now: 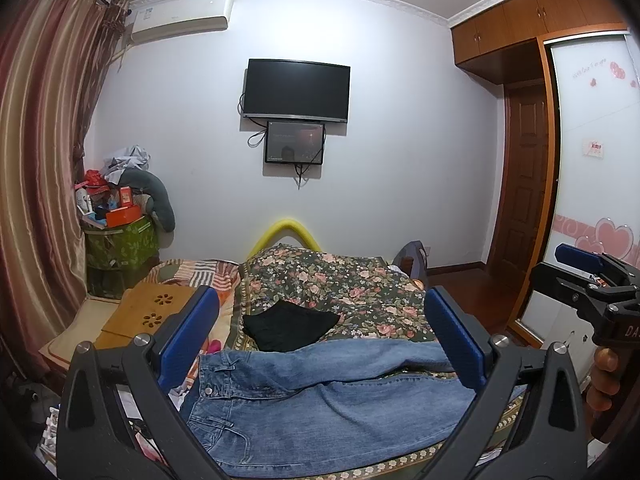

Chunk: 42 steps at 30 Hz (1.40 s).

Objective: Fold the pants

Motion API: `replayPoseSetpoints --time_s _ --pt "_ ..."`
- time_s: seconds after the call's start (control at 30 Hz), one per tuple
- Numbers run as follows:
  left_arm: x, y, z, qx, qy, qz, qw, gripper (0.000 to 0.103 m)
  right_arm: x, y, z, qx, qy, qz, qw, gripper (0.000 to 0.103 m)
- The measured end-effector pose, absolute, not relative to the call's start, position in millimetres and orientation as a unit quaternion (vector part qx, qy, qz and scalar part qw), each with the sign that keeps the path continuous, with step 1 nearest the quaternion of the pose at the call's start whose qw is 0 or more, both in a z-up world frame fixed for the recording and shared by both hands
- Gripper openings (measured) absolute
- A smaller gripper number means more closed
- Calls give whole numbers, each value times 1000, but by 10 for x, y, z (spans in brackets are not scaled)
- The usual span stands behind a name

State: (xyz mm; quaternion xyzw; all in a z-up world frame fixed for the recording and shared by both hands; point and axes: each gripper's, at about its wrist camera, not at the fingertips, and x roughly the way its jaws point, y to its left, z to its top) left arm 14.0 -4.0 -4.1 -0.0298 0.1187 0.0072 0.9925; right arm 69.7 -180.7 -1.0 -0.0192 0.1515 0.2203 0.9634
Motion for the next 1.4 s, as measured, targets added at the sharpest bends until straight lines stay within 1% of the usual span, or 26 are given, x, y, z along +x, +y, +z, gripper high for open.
replayPoseSetpoints --time_s 0.23,0.43,0.7,1.0,1.07,1.1,1.27,1.33,1.37,1.4 --pt "308 32 -113 -16 119 33 992 103 854 -1786 -108 -19 170 221 960 103" --pt "641 255 -225 -32 133 38 990 103 1250 -1758 -348 -33 203 207 956 103" --pt "1576 873 -564 -75 223 58 970 103 2080 -1771 -945 -52 288 200 935 103" --pt "2648 1736 -1410 -81 332 119 932 103 2945 -1827 -1595 -75 370 215 901 103" --pt "2813 1877 -1621 -75 354 132 923 97 3103 -1817 -1732 -81 386 225 891 102" --pt "2906 1950 -1749 -70 367 142 917 90 3191 -1804 -1803 -87 392 226 888 102" --pt "3260 2212 -2336 -67 423 155 890 77 3550 -1704 -2082 -115 405 259 869 100" --pt "3340 2271 -2521 -69 440 159 881 63 3665 -1623 -2187 -125 414 271 860 95" --pt "3400 2315 -2624 -70 449 162 876 60 3742 -1588 -2235 -128 418 277 856 92" --pt "3453 2360 -2733 -71 461 168 868 52 3796 -1538 -2303 -132 425 285 849 91"
